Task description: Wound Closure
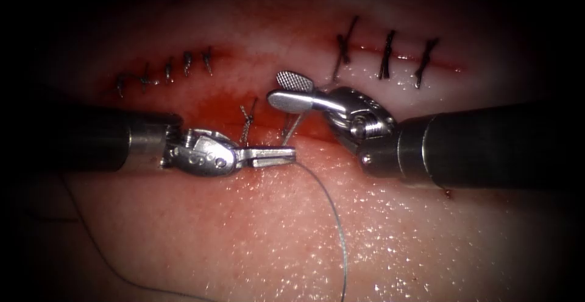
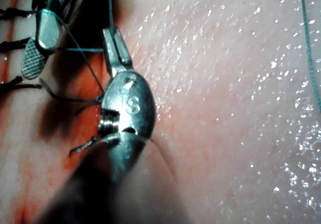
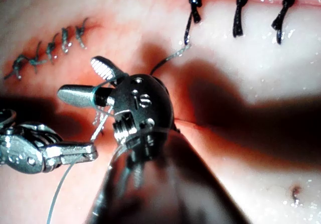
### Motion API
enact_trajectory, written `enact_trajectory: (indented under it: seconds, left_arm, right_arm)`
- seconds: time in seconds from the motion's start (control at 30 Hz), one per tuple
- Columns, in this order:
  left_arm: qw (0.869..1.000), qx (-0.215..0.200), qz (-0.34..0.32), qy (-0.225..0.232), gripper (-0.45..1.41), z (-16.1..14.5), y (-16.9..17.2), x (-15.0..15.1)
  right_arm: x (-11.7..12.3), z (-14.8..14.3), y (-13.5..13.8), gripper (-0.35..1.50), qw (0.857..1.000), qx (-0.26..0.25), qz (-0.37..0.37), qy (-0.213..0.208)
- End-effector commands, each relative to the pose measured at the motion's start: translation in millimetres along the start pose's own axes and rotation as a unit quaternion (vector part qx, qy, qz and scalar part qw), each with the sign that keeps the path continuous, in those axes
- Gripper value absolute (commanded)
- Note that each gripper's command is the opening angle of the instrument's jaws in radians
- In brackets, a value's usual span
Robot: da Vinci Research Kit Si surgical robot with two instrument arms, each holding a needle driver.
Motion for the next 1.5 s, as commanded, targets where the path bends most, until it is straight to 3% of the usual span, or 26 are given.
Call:
enact_trajectory:
  seconds: [0.03, 0.17, 0.3, 0.67, 0.87, 1.13, 1.43, 1.5]
  left_arm:
    - [1.0, -0.001, -0.001, -0.001, -0.45, 0.6, 0.5, -0.5]
    - [1.0, 0.0, -0.001, -0.001, -0.45, 0.9, 0.4, -0.6]
    - [1.0, -0.002, -0.002, -0.003, -0.45, 0.9, 0.4, -0.6]
    - [1.0, -0.006, 0.0, -0.003, -0.45, 1.1, 0.6, -0.8]
    - [1.0, -0.01, 0.0, -0.003, -0.45, 1.2, 0.7, -0.8]
    - [1.0, -0.019, 0.001, 0.001, -0.45, 1.5, 1.4, -0.4]
    - [1.0, -0.021, 0.001, 0.002, -0.45, 1.8, 1.9, -0.6]
    - [1.0, -0.022, -0.002, 0.003, -0.45, 1.8, 2.0, -0.6]
  right_arm:
    - [-1.3, 0.1, 0.8, 0.94, 1.0, -0.008, 0.004, -0.001]
    - [-2.6, -0.7, 2.6, 0.83, 0.998, -0.058, 0.038, -0.009]
    - [-4.5, -0.9, 4.4, 0.83, 0.991, -0.098, 0.094, -0.001]
    - [-6.6, -0.5, 7.8, 0.83, 0.979, -0.117, 0.166, 0.011]
    - [-6.9, -0.5, 9.0, 0.86, 0.977, -0.128, 0.172, 0.006]
    - [-7.7, 0.8, 12.4, 0.94, 0.974, -0.153, 0.17, -0.005]
    - [-5.6, 2.3, 11.2, 0.88, 0.98, -0.142, 0.138, 0.028]
    - [-5.5, 2.6, 10.8, 0.69, 0.983, -0.136, 0.123, 0.032]
